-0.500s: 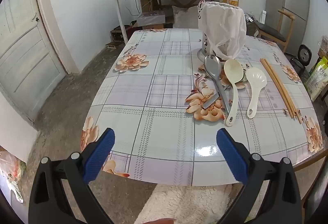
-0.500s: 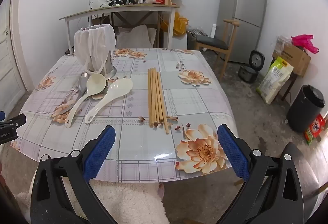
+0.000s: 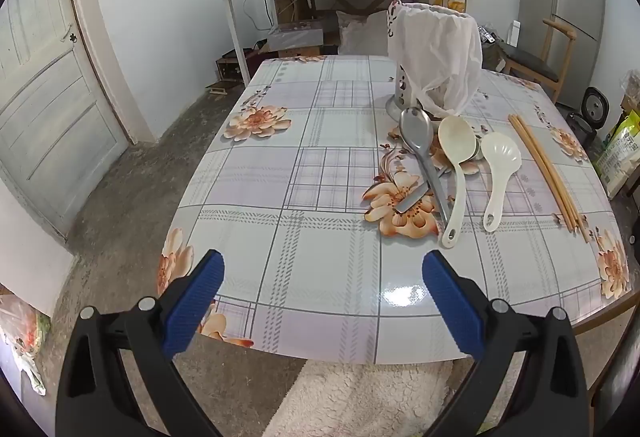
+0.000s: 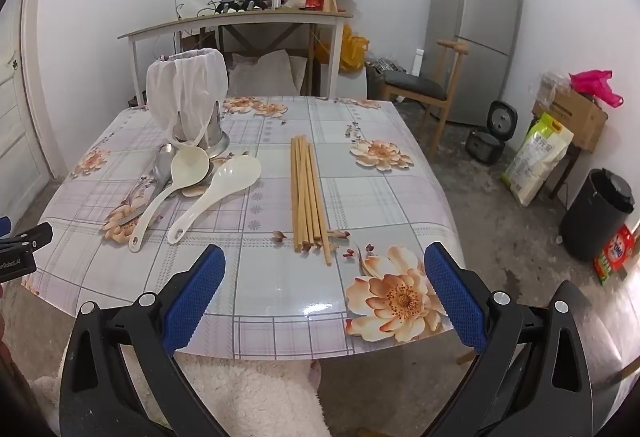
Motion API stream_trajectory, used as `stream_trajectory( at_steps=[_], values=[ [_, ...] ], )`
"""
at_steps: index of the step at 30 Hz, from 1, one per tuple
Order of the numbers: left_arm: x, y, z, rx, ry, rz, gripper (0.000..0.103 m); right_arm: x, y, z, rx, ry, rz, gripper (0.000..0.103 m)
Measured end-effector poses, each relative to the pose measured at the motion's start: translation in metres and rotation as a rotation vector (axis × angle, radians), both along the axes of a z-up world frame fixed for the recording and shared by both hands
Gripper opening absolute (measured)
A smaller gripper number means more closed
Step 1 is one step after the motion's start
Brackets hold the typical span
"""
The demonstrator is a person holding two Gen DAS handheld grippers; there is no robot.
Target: Organize utensils
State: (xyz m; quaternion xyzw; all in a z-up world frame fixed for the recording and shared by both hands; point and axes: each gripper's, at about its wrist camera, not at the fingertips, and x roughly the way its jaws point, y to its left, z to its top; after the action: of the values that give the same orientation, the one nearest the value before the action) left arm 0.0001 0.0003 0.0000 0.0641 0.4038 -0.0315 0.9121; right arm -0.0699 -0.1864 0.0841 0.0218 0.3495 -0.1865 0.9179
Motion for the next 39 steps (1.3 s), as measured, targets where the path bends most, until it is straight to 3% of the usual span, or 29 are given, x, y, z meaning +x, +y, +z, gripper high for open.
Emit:
stream_trajectory(
  at_steps=[39],
  values=[
    [-0.0018,0.0046,-0.0013,0.003,0.003,0.000,0.097,-0.0004,0.0017,-0.0008,0.000,-0.004,0.000,0.095]
  ],
)
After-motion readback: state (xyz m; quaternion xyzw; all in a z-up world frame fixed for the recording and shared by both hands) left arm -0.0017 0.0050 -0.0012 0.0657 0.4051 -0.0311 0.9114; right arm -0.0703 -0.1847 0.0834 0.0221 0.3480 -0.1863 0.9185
